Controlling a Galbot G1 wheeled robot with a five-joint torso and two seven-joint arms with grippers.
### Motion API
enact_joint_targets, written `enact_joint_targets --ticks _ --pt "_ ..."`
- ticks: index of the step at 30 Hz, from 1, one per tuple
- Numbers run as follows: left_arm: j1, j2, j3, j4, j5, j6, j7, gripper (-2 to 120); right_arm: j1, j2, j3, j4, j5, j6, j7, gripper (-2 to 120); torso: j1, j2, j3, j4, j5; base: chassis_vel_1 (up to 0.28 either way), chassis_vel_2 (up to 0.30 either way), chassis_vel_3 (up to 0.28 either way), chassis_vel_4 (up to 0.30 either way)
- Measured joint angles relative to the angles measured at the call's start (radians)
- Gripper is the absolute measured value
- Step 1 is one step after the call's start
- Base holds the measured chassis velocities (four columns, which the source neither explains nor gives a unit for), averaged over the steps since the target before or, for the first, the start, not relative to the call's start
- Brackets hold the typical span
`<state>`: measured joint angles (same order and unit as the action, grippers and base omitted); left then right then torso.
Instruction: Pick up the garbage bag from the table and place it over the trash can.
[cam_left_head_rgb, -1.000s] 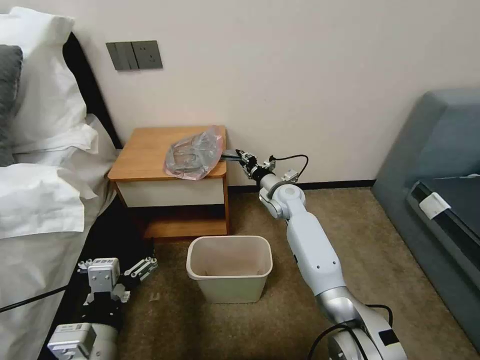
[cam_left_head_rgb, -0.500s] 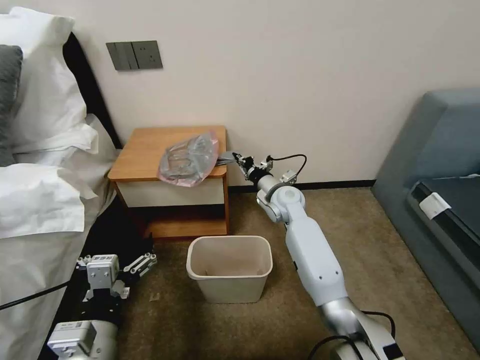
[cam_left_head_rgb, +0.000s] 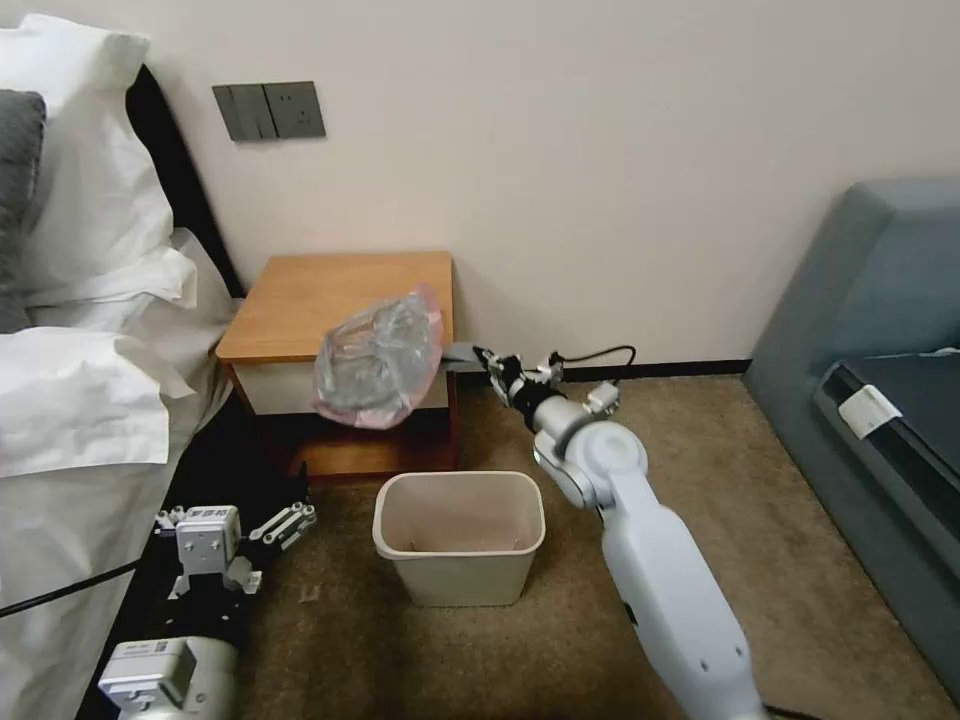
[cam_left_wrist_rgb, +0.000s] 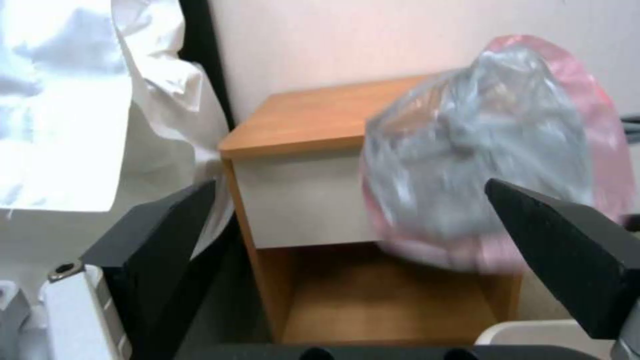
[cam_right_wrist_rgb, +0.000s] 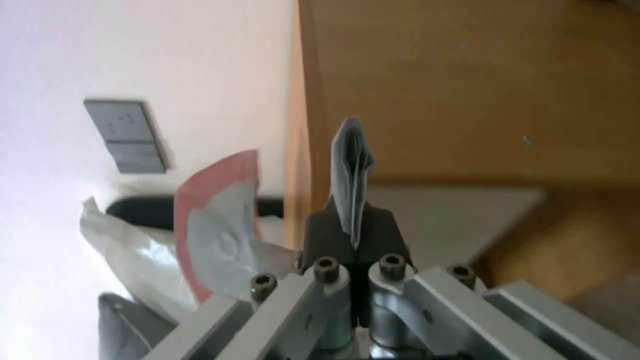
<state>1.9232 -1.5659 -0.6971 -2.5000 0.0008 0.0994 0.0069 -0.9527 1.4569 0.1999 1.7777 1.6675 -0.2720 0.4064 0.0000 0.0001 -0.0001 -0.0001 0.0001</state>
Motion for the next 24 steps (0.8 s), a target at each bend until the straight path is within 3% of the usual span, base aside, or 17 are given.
enact_joint_targets --ticks 7,24 --pt "-0.012 0.006 0.001 0.0 -0.006 0.0 0.001 100 -0.128 -0.056 -0.02 0.15 -0.029 -0.002 0.012 0 0.0 0.0 0.0 0.0 -0.0001 0.0 0.0 0.0 0.0" --pt "-0.02 0.011 0.002 0.0 -0.012 -0.003 0.001 100 -0.348 -0.115 -0.087 0.3 -0.192 -0.001 0.03 0 0.0 0.0 0.0 0.0001 -0.0001 0.0 0.0 0.0 0.0"
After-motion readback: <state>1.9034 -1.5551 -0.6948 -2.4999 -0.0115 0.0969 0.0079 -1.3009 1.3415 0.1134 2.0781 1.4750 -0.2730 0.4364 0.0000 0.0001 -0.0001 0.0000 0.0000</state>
